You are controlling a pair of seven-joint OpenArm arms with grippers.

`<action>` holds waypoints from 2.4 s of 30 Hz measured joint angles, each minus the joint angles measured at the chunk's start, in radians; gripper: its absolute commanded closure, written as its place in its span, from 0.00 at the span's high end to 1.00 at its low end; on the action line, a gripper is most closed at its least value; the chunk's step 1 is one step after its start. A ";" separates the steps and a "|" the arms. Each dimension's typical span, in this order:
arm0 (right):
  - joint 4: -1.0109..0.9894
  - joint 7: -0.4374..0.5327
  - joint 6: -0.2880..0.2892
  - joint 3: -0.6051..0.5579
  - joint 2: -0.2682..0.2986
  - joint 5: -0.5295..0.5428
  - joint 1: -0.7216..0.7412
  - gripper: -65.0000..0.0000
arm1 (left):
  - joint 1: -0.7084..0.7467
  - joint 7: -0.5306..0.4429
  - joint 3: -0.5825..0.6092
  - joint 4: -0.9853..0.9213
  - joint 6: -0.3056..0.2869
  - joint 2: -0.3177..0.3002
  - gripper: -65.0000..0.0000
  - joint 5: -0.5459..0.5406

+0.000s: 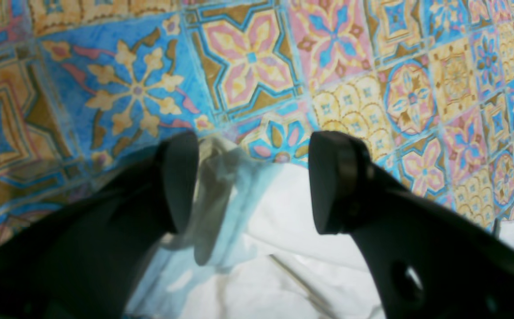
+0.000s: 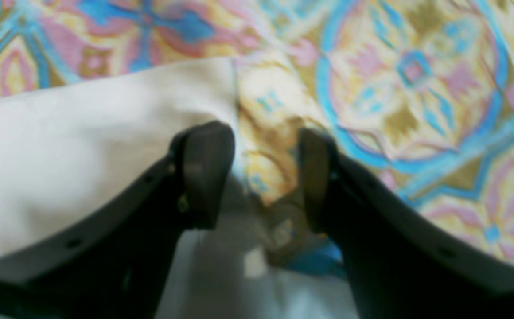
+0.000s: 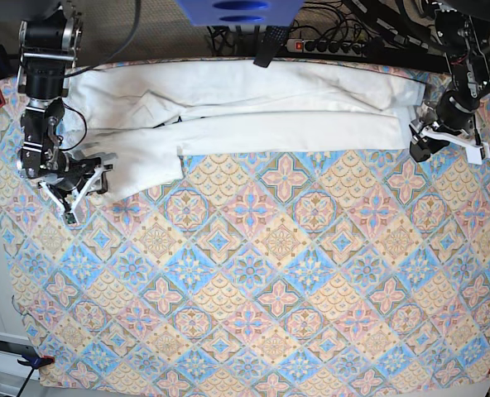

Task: Fold the T-shirt properly
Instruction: 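Release the folded edge and move the right gripper toward the sleeve, then grasp the strip's ends with both grippers and tuck them inward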

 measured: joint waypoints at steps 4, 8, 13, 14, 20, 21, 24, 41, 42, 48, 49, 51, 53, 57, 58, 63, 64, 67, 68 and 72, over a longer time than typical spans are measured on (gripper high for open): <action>0.005 0.011 -0.005 -0.039 -0.023 0.002 0.006 0.43 | 0.001 0.000 0.000 0.000 0.000 0.000 0.59 0.000; 0.011 0.021 -0.006 -0.042 -0.060 0.008 0.006 0.43 | 0.000 0.000 0.000 0.000 0.000 0.000 0.59 0.000; 0.011 0.029 0.005 -0.048 -0.066 0.018 0.006 0.43 | 0.000 0.000 0.000 0.000 0.000 0.000 0.59 0.000; 0.011 0.029 0.005 -0.048 -0.066 0.018 0.006 0.41 | 0.000 0.000 0.000 0.000 0.000 0.000 0.59 0.001; 0.006 0.027 0.003 -0.047 -0.062 0.018 0.006 0.11 | 0.000 0.000 0.000 0.000 0.000 0.000 0.59 0.004; 0.005 0.026 0.003 -0.047 -0.061 0.018 0.006 0.07 | 0.000 0.000 0.000 0.000 0.000 0.000 0.59 0.003; 0.005 0.015 0.003 -0.040 -0.061 0.018 0.006 0.00 | 0.000 0.000 0.000 0.000 0.000 0.000 0.59 0.004; 0.448 -0.225 0.087 0.148 -0.072 0.015 -0.177 0.00 | 0.001 -0.003 0.000 0.000 0.000 -0.002 0.59 0.004; 0.472 -0.227 0.090 0.147 -0.074 0.017 -0.200 0.00 | 0.000 -0.003 0.000 0.000 0.001 -0.002 0.59 0.005; 0.623 -0.254 0.090 0.148 -0.069 0.005 -0.343 0.00 | 0.002 -0.006 0.000 0.000 0.000 0.000 0.59 0.004; 0.655 -0.245 0.088 0.148 -0.068 0.010 -0.361 0.00 | 0.002 -0.006 0.000 0.000 0.000 0.001 0.59 0.005; 0.708 -0.237 0.088 0.148 -0.068 0.014 -0.399 0.00 | 0.000 -0.007 0.000 0.000 0.000 0.000 0.59 0.003; 0.764 -0.237 0.091 0.148 -0.069 0.016 -0.444 0.00 | 0.000 -0.006 0.000 0.000 0.000 -0.003 0.59 0.005; 0.843 -0.246 0.093 0.193 -0.070 0.013 -0.547 0.00 | 0.002 -0.007 0.000 0.000 0.000 0.000 0.59 0.005; 0.850 -0.245 0.095 0.205 -0.068 0.011 -0.565 0.00 | 0.001 -0.007 0.000 0.000 0.000 0.000 0.59 0.005; 0.863 -0.236 0.179 0.259 -0.067 0.013 -0.663 0.00 | 0.001 -0.007 0.000 0.000 0.000 0.000 0.59 0.005; 0.863 -0.239 0.181 0.274 -0.070 0.013 -0.682 0.00 | 0.001 -0.006 0.000 0.000 0.000 0.000 0.59 0.005; 0.862 -0.249 0.174 0.292 -0.069 0.006 -0.700 0.00 | 0.000 -0.007 0.000 0.000 0.000 0.000 0.59 0.004; 0.862 -0.246 0.174 0.292 -0.069 0.006 -0.701 0.00 | 0.000 -0.007 0.000 0.000 0.000 0.000 0.59 0.004; 0.863 -0.238 0.177 0.292 -0.072 0.010 -0.703 0.00 | 0.000 -0.007 0.000 0.000 0.000 0.000 0.59 0.004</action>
